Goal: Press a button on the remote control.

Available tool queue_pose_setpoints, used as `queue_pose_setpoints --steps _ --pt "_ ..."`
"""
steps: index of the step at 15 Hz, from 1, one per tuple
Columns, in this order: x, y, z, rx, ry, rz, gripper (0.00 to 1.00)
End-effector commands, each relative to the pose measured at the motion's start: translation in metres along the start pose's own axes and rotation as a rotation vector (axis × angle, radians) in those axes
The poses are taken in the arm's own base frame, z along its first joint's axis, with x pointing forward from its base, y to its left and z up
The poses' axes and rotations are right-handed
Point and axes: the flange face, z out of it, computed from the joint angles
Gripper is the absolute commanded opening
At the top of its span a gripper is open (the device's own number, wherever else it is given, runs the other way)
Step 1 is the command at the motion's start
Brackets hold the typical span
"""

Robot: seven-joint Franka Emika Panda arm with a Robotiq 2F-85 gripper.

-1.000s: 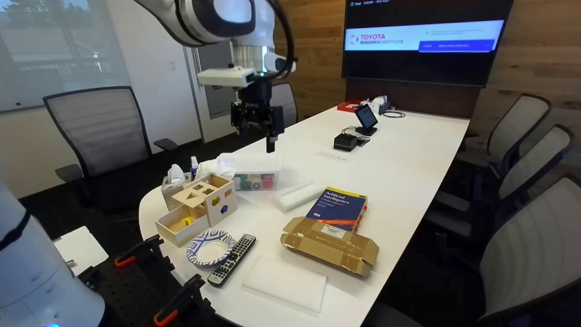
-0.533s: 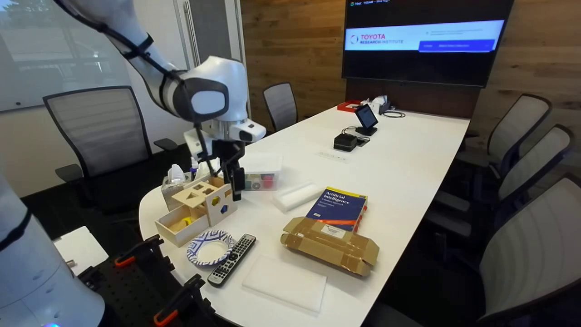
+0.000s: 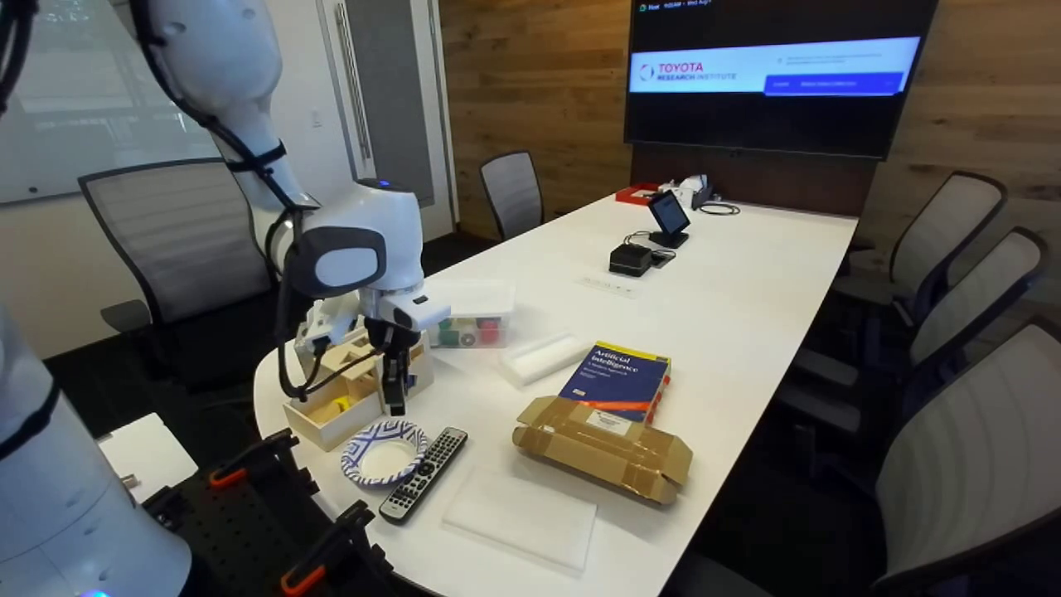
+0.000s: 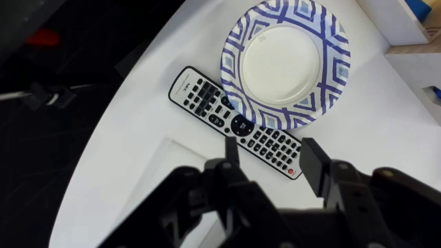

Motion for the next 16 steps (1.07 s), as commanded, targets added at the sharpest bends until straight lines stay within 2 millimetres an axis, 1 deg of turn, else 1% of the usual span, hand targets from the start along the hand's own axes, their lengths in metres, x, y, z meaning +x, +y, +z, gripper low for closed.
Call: queue_pose_setpoints --steps 1,3,4,10,16 --pt "-0.003 0.001 0.022 0.001 0.020 0.088 0.19" --pt "-0.002 0.002 0.035 -0.006 0.021 0.105 0.04" --pt "-0.001 0.003 0.040 -0.011 0.017 0.111 0.00" --pt "0.008 0.005 0.071 -0.030 0.018 0.142 0.00" --pt "0.017 0.001 0.093 -0.028 0.028 0.157 0.00"
